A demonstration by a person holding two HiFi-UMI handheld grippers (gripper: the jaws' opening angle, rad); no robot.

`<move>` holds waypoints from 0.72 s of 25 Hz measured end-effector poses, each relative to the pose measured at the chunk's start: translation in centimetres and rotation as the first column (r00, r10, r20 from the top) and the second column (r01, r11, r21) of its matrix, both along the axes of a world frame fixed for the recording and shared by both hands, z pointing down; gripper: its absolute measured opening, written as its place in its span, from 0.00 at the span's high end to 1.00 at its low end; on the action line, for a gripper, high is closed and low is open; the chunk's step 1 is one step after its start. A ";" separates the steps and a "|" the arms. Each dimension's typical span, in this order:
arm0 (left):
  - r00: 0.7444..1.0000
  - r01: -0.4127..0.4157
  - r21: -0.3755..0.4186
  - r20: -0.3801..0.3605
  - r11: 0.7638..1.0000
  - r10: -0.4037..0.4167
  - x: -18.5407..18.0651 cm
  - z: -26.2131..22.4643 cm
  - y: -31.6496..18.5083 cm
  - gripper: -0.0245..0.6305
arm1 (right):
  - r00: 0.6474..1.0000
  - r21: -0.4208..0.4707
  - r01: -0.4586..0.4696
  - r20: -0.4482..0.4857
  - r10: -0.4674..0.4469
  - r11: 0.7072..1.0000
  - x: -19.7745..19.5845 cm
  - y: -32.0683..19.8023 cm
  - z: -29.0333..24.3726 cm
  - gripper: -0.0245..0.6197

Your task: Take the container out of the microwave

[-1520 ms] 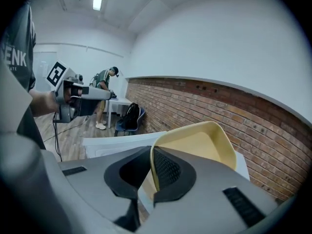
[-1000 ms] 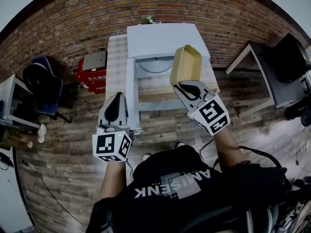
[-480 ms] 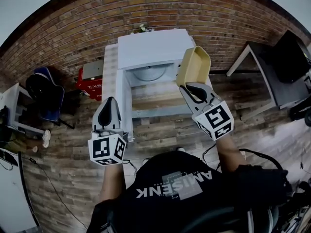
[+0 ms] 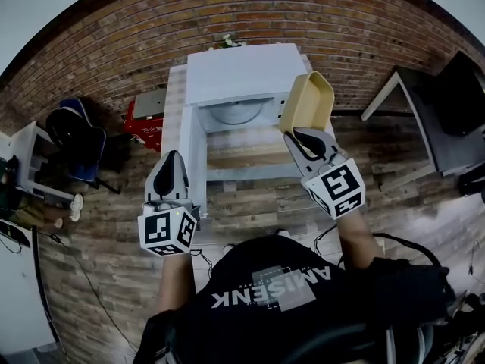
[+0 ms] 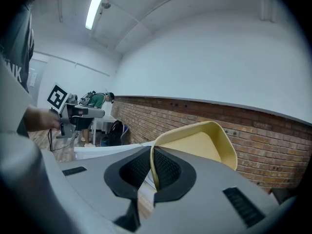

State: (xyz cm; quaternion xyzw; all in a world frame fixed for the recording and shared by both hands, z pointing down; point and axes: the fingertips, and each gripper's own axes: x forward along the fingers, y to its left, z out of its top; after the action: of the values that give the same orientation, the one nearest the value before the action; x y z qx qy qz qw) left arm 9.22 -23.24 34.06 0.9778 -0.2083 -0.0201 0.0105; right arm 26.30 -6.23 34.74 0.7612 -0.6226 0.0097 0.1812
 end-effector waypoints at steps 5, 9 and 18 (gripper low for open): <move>1.000 -0.020 -0.022 -0.003 1.000 0.020 0.4 0.1 0.4 0.94 | 1.000 0.010 -0.018 0.016 0.018 1.000 1.0 0.2 0.2 0.88; 0.999 -0.035 -0.029 -0.005 0.999 0.035 0.3 0.0 0.4 0.94 | 0.999 0.027 -0.050 0.001 0.050 0.998 2.0 0.9 -0.4 0.89; 1.000 -0.001 -0.039 0.010 0.999 0.001 -0.2 1.0 0.4 0.94 | 0.999 0.036 -0.050 0.003 0.049 0.998 2.0 1.6 -0.4 0.89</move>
State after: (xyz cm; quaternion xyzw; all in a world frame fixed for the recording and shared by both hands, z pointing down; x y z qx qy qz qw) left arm 9.05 -22.86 35.01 0.9776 -0.2083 -0.0113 0.0283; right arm 28.26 -4.60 34.31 0.7795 -0.6038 0.0040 0.1666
